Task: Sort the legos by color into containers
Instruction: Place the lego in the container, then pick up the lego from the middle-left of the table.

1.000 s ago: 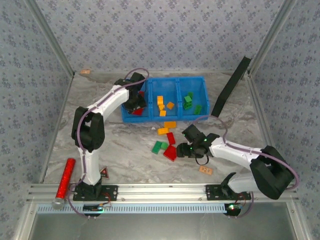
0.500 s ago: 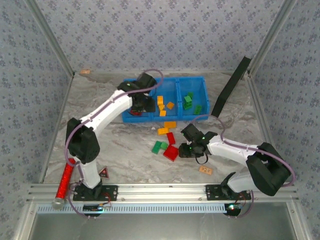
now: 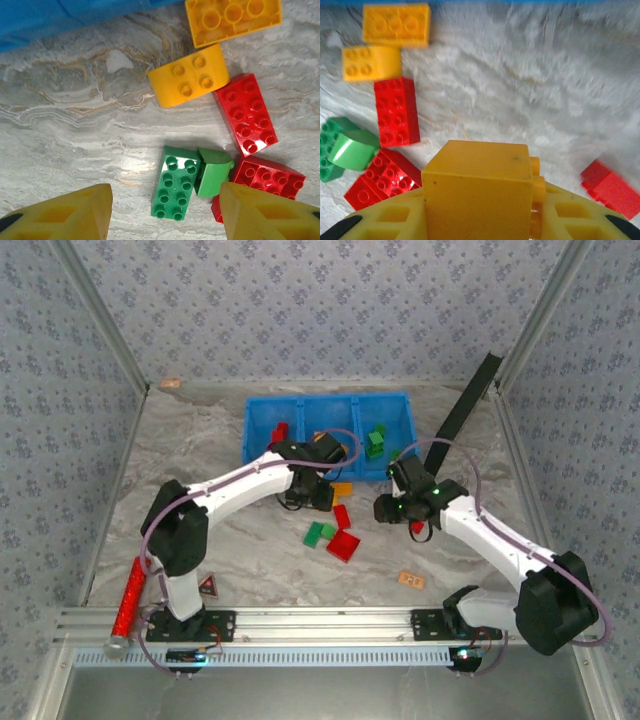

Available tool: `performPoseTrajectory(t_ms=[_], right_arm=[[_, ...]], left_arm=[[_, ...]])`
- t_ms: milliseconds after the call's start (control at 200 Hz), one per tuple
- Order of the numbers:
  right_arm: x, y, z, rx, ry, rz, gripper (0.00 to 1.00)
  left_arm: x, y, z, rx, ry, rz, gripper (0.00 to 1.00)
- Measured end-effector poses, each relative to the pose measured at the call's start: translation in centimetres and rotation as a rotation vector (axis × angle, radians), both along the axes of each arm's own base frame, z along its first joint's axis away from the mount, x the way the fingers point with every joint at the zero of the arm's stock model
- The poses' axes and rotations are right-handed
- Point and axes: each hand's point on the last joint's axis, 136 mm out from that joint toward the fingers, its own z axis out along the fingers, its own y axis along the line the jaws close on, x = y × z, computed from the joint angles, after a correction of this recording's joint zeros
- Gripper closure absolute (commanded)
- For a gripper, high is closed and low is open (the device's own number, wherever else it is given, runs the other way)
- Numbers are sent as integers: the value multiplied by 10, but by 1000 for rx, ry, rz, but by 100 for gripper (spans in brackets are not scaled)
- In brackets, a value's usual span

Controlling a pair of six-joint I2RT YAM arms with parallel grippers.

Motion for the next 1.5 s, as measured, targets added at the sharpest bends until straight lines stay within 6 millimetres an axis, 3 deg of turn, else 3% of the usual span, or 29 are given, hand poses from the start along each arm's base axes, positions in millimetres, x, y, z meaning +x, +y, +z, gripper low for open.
performPoseTrajectory(t_ms=[160,420,580,665,865,1029,1244,1499], right_arm=[[32,-12,29,-14,-90,-11,58],[101,-19,75,-5,-235,-42,58],[147,-6,110,41,-345,-28,58],[165,7,118,65,-387,7,58],[199,42,109,85,-390,109,58],[214,73,100,88,-390,217,58],[225,107,91,77,-394,335,58],[228,130,57,28,-342,422,55]], left_arm=[[-15,-4,-13,6,22,8,41],[-46,-34,-14,-25,20,-50,41],[-73,-46,-20,-26,43,-93,39],[-85,-52,-21,-25,48,-120,37],[-103,-62,-23,-21,44,-194,36],[-105,-63,-41,22,57,-230,35],[-103,-65,-48,47,34,-275,35],[-102,-63,-63,88,42,-305,34]])
